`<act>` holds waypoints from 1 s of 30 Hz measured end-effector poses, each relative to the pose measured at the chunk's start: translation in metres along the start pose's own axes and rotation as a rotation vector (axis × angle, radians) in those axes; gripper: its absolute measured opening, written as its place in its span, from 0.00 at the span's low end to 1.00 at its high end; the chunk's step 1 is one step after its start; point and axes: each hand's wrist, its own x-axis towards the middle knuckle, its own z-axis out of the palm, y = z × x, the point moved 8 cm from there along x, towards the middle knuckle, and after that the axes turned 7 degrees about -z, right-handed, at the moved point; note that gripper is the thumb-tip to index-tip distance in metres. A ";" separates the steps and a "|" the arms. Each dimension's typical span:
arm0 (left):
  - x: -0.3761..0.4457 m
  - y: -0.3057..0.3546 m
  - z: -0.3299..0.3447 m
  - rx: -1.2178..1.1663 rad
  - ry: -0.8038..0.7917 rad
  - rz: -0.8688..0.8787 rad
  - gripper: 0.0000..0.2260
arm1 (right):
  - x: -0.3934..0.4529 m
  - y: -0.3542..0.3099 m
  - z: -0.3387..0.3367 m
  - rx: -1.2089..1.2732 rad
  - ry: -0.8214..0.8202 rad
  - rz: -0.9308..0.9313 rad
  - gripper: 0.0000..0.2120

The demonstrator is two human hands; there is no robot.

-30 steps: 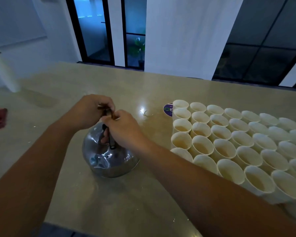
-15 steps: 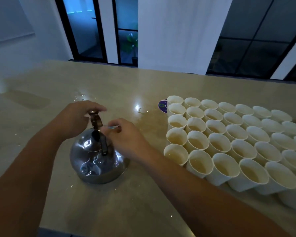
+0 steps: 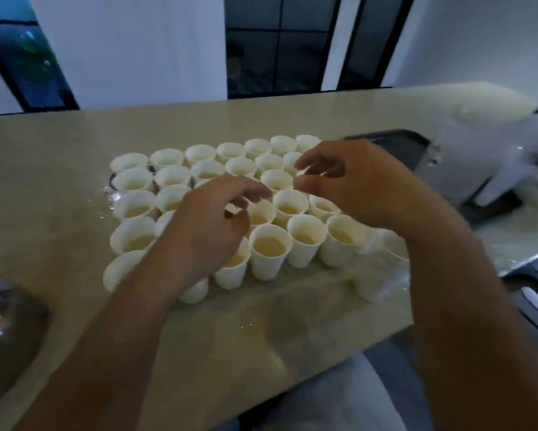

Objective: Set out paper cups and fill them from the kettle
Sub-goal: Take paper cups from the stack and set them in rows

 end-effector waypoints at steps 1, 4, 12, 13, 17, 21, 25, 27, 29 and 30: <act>0.006 0.014 0.028 -0.016 -0.044 0.018 0.19 | -0.010 0.021 -0.014 -0.028 0.025 0.044 0.14; 0.012 0.038 0.089 -0.050 -0.140 0.021 0.15 | -0.034 0.069 -0.033 -0.095 0.032 0.141 0.19; 0.010 0.036 0.190 0.008 -0.344 -0.188 0.22 | -0.075 0.157 -0.010 -0.148 -0.265 0.362 0.43; 0.008 0.035 0.200 0.006 -0.377 -0.204 0.25 | -0.075 0.161 -0.006 -0.135 -0.280 0.356 0.44; 0.001 0.028 0.232 0.014 -0.480 -0.215 0.31 | -0.065 0.164 0.005 -0.122 -0.285 0.252 0.39; -0.006 0.023 0.248 -0.092 -0.499 -0.205 0.33 | -0.063 0.163 0.000 -0.126 -0.274 0.248 0.36; -0.005 0.041 0.237 -0.309 -0.444 -0.159 0.31 | -0.063 0.150 -0.020 -0.069 -0.270 0.255 0.34; 0.000 0.050 0.220 -0.399 -0.331 -0.088 0.34 | -0.062 0.133 -0.034 0.018 -0.244 0.228 0.34; 0.007 0.057 0.196 -0.493 -0.210 -0.040 0.36 | -0.054 0.109 -0.048 0.073 -0.199 0.172 0.32; 0.012 0.058 0.180 -0.520 -0.143 -0.032 0.36 | -0.047 0.095 -0.053 0.114 -0.175 0.133 0.30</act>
